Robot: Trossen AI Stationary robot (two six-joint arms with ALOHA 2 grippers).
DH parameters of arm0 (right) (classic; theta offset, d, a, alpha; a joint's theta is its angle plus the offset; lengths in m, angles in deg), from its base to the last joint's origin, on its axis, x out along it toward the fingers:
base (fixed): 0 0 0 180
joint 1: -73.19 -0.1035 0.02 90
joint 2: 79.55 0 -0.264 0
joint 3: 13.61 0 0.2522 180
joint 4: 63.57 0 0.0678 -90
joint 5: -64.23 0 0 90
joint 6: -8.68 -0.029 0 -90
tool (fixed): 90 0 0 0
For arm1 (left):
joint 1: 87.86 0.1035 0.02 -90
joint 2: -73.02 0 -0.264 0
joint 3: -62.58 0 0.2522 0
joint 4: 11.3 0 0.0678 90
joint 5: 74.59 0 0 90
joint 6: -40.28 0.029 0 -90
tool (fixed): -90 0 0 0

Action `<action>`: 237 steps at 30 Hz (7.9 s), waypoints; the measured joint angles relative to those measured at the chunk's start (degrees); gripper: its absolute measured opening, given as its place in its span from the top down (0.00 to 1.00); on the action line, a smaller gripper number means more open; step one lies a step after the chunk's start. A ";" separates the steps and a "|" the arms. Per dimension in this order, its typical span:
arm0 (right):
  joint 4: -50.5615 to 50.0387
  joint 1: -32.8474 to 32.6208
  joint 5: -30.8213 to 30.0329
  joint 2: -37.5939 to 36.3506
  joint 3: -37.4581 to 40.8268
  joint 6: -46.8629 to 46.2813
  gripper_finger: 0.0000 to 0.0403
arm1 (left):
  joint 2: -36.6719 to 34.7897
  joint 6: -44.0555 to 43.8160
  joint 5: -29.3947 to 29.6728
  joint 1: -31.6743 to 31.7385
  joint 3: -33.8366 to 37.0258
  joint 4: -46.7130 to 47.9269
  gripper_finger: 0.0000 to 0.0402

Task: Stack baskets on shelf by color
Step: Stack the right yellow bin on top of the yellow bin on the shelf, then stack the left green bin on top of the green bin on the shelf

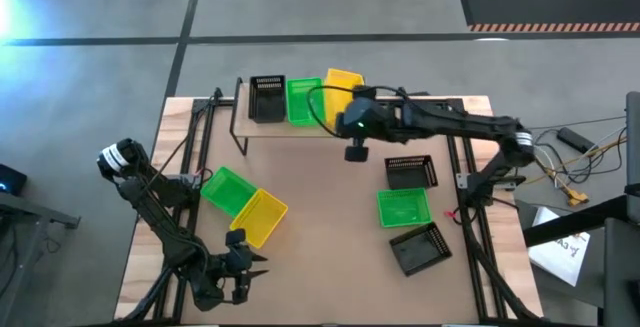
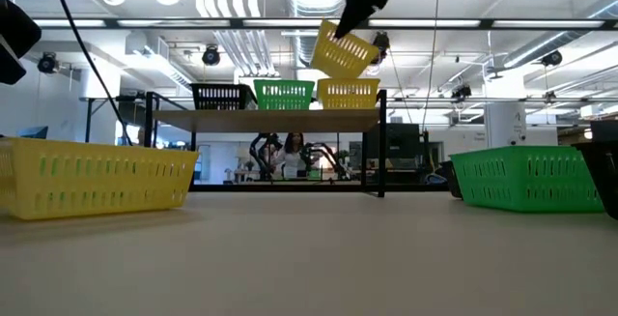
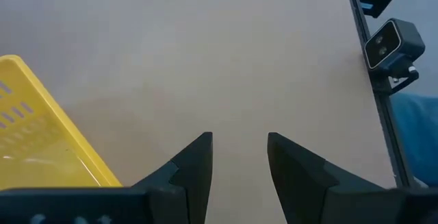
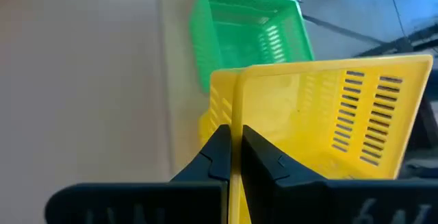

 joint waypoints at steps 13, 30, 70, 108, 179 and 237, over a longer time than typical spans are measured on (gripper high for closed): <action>-21.48 4.14 -0.13 14.20 -19.06 -1.23 0.98 | 0.00 0.02 -0.01 0.00 0.02 -1.08 0.69; -22.94 4.19 -3.16 15.16 -20.94 -3.27 0.69 | 0.00 0.04 -0.01 0.00 0.09 -1.05 0.69; 61.47 -51.88 -19.28 18.25 33.73 -31.84 0.87 | -15.99 13.60 -31.09 25.66 -7.62 64.46 0.69; 62.16 -51.46 -21.16 21.31 30.52 -30.39 0.87 | -16.29 35.51 -47.93 45.20 -2.97 31.54 0.69; 62.16 -51.43 -21.16 21.31 31.66 -32.95 0.87 | -12.39 13.77 -19.52 33.40 -1.51 32.73 0.69; 62.14 -51.46 -21.16 21.31 31.94 -33.84 0.87 | -8.26 16.48 -34.45 33.18 -3.42 32.18 0.99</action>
